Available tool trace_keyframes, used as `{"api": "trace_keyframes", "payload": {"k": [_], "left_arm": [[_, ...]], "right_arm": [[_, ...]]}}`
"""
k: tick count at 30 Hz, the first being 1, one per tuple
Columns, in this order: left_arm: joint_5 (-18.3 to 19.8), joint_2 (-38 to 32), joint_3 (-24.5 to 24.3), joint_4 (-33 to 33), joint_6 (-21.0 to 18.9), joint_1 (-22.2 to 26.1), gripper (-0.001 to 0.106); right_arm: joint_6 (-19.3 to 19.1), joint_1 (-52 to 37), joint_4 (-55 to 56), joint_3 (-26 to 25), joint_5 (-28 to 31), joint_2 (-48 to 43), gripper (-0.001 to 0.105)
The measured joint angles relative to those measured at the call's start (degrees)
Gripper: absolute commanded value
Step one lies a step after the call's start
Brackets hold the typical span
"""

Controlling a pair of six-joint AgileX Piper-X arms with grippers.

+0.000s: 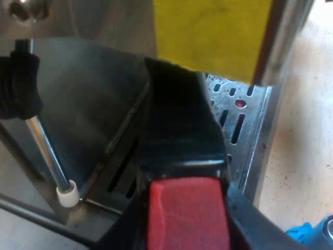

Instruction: Put the handle in the coffee machine

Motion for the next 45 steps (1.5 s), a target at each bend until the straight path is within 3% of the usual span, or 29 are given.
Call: {"api": "trace_keyframes", "payload": {"k": [27,30,32,34,40,45], "left_arm": [[-0.3,-0.7,-0.3,5.7,7.8,0.4,0.0],[-0.3,-0.7,-0.3,5.7,8.4,0.4,0.0],[-0.3,-0.7,-0.3,5.7,9.4,0.4,0.0],[-0.3,-0.7,-0.3,5.7,9.5,0.4,0.0],[-0.3,-0.7,-0.3,5.7,9.8,0.4,0.0],[-0.3,-0.7,-0.3,5.7,9.8,0.4,0.0]], "right_arm": [[0.0,0.0,1.9,0.0,1.4,0.0,0.102],[0.1,-0.5,5.3,0.0,1.7,0.0,0.084],[0.1,-1.4,5.8,0.0,1.7,0.7,0.06],[0.1,-2.1,5.8,0.0,1.0,1.8,0.049],[0.1,-5.1,0.5,0.0,-0.7,7.5,0.05],[0.0,-7.7,-10.4,-0.8,-0.9,13.2,0.042]]}}
